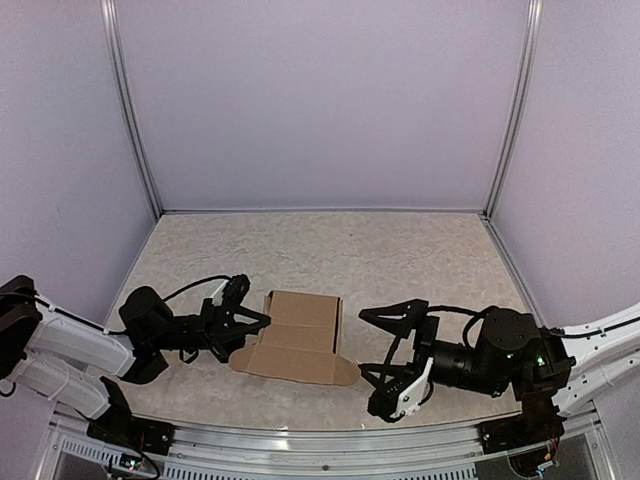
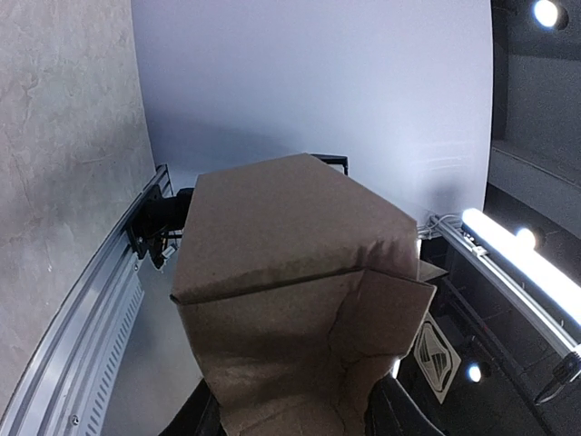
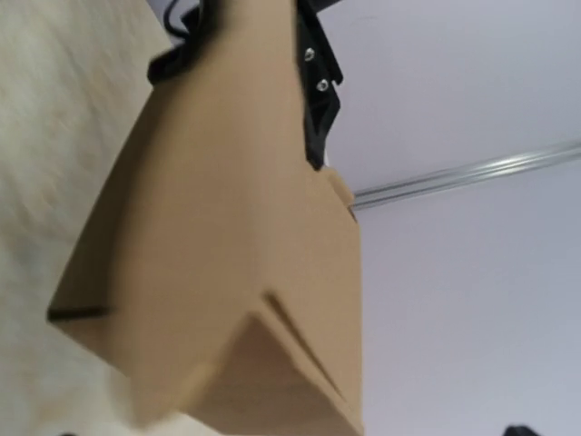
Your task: Fold the paper box
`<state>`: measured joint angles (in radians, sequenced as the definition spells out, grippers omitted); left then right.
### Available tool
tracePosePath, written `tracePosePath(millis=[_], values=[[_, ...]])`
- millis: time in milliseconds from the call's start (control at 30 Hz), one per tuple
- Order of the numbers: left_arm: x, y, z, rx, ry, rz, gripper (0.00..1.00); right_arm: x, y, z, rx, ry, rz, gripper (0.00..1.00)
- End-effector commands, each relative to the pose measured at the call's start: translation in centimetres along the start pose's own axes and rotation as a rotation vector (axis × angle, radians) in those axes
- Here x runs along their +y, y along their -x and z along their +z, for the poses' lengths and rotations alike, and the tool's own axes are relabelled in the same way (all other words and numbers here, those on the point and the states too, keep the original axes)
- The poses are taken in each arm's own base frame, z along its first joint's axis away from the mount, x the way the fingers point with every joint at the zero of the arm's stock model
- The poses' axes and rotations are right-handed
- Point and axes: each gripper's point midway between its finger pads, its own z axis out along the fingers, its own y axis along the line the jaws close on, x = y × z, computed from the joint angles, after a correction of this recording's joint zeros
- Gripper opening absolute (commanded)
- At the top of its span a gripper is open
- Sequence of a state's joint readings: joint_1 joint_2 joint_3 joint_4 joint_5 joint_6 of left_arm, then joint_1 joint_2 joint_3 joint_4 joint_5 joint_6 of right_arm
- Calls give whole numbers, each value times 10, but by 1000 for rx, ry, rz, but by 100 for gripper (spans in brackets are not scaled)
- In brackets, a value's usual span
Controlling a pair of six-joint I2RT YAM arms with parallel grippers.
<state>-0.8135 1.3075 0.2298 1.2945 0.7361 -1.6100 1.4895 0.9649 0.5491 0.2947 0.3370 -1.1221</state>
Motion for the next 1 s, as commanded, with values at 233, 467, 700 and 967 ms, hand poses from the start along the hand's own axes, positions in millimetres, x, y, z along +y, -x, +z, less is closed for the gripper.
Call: tracePosePath(millis=[233, 467, 700, 967], values=[[-67, -16, -11, 44, -234, 173, 31, -7, 19, 11, 98, -198, -293, 100], [-73, -21, -13, 52, -248, 176, 30, -13, 32, 24, 83, -225, -310, 100], [-75, -28, -12, 73, -258, 181, 29, -14, 39, 34, 70, -239, -312, 96], [-76, -37, -11, 92, -266, 185, 29, -18, 45, 42, 55, -262, -314, 77]])
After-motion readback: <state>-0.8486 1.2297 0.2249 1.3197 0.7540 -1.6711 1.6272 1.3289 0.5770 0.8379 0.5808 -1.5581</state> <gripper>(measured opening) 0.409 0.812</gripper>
